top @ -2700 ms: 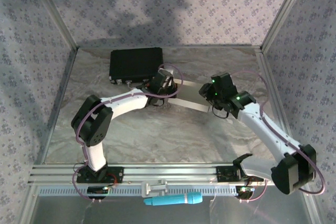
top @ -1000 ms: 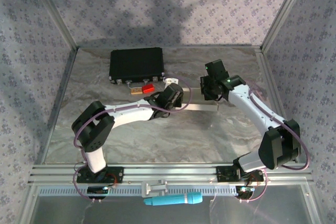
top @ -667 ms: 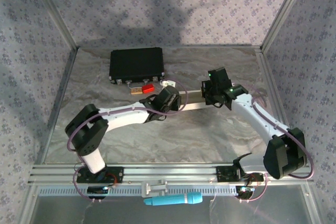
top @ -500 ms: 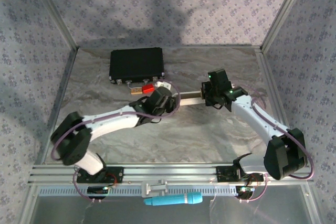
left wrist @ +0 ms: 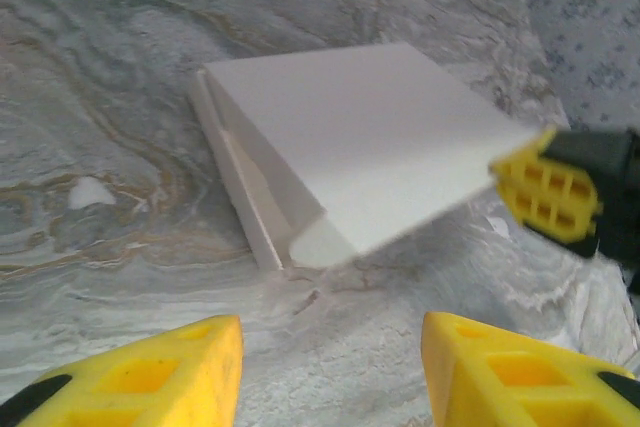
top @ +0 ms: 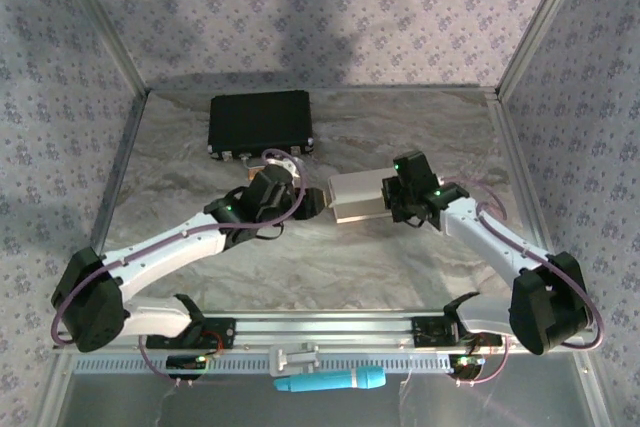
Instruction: Fold the paper box
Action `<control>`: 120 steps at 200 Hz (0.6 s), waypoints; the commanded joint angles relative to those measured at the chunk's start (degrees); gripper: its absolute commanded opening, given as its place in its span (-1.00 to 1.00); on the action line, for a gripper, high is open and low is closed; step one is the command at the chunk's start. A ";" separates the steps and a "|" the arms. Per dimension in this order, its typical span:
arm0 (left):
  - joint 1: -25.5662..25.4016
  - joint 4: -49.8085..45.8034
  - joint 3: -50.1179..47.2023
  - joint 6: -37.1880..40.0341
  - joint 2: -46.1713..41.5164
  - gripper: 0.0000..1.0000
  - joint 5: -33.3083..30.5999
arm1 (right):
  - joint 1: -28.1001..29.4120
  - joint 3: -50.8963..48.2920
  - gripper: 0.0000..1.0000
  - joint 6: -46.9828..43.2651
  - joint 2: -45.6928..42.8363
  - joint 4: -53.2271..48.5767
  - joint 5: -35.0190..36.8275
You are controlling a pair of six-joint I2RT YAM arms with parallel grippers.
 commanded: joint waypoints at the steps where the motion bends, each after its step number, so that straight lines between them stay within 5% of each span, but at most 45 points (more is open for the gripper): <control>1: 1.12 -1.20 2.30 -3.64 1.55 0.01 1.97 | 0.79 -2.82 -1.00 -1.24 -2.39 -5.17 1.41; 120: 3.39 5.86 6.76 -11.69 21.00 0.00 11.56 | 0.06 -9.99 -0.93 -4.06 -1.34 -2.17 -0.82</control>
